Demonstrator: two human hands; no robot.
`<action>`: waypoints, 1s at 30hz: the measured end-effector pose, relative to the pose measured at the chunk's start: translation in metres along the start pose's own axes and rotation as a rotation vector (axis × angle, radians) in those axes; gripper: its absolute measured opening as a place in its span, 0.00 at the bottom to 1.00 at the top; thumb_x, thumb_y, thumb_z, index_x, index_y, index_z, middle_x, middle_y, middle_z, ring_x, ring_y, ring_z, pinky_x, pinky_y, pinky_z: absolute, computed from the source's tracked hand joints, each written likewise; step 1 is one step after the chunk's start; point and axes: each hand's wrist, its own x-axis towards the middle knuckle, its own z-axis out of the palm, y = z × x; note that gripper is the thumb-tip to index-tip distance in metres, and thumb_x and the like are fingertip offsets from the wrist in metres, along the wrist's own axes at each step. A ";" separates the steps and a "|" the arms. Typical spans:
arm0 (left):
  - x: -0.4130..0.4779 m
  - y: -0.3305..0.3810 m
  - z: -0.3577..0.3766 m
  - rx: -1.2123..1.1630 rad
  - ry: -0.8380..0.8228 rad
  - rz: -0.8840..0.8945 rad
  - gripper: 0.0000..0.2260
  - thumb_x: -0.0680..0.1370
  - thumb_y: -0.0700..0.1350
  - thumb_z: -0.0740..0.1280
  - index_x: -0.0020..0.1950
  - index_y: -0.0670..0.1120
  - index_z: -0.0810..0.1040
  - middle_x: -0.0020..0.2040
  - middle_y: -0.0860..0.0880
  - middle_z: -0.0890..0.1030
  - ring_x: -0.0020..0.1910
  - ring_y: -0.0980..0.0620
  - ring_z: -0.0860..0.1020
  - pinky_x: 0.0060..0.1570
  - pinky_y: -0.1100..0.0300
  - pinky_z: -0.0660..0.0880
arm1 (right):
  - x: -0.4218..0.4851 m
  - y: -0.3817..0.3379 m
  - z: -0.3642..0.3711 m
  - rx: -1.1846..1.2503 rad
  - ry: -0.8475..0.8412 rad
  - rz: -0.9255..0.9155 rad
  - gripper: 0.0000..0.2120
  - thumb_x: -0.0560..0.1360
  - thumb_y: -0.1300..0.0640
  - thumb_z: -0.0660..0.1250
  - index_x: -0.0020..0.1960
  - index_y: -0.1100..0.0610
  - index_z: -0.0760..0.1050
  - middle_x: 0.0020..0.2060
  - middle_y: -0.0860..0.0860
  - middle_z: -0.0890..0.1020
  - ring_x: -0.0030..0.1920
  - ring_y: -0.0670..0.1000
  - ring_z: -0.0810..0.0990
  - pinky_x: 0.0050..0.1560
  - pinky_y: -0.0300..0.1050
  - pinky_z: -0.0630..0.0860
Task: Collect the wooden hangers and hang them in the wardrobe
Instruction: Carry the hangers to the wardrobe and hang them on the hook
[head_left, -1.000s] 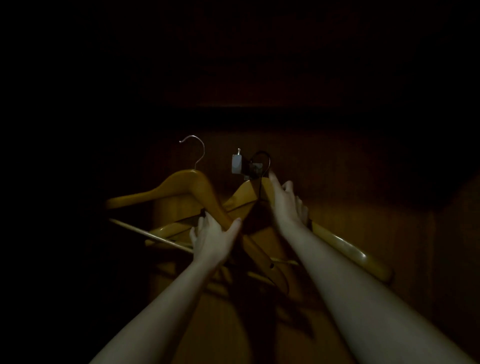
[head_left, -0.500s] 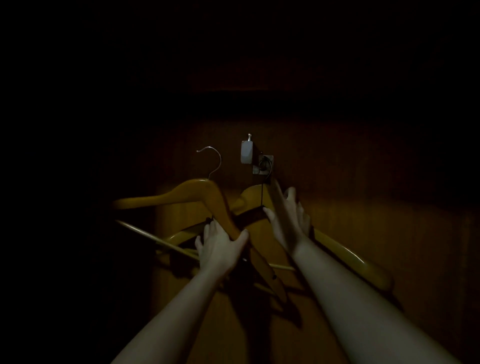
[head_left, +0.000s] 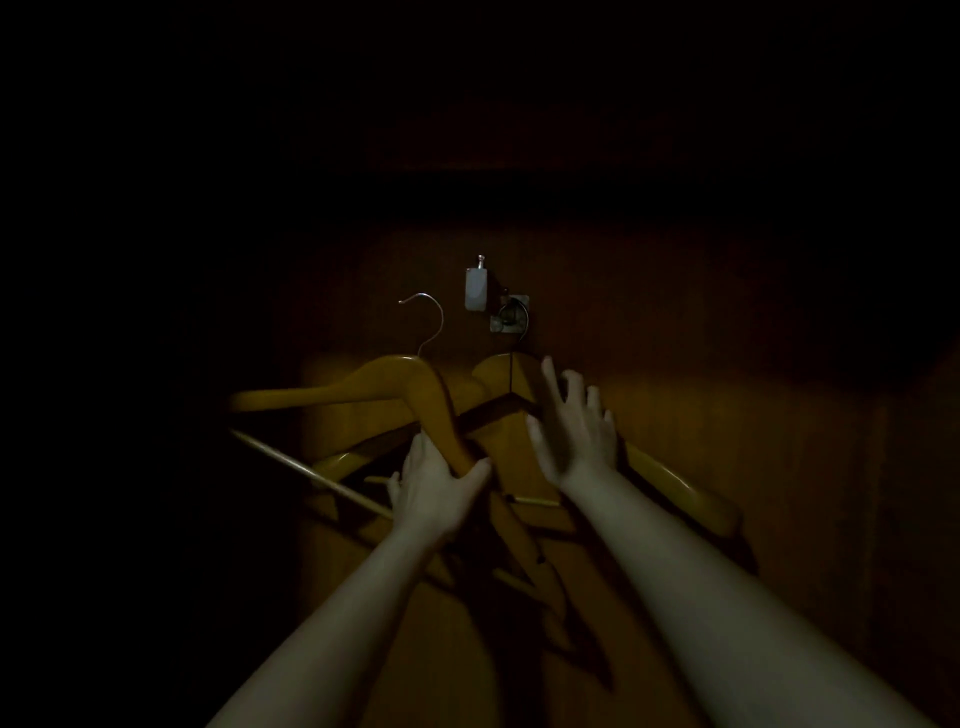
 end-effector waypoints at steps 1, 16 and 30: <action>-0.006 -0.001 -0.003 -0.015 -0.009 0.004 0.32 0.73 0.60 0.64 0.72 0.51 0.58 0.71 0.49 0.66 0.70 0.45 0.65 0.71 0.40 0.56 | -0.011 0.001 -0.003 0.001 -0.008 -0.013 0.29 0.79 0.47 0.55 0.76 0.52 0.51 0.75 0.53 0.54 0.73 0.56 0.57 0.70 0.53 0.60; -0.190 -0.071 -0.038 -0.354 -0.291 -0.165 0.28 0.69 0.58 0.67 0.66 0.50 0.66 0.63 0.49 0.74 0.61 0.49 0.75 0.64 0.48 0.72 | -0.221 -0.020 0.033 0.532 -0.511 0.059 0.16 0.79 0.51 0.59 0.65 0.53 0.72 0.61 0.49 0.74 0.60 0.49 0.73 0.60 0.44 0.70; -0.299 -0.150 -0.054 -0.203 -0.546 -0.387 0.29 0.70 0.70 0.58 0.56 0.48 0.76 0.56 0.48 0.77 0.57 0.50 0.76 0.59 0.52 0.73 | -0.364 -0.071 0.068 0.440 -0.555 0.037 0.12 0.77 0.48 0.61 0.60 0.45 0.71 0.40 0.43 0.79 0.45 0.49 0.80 0.48 0.48 0.75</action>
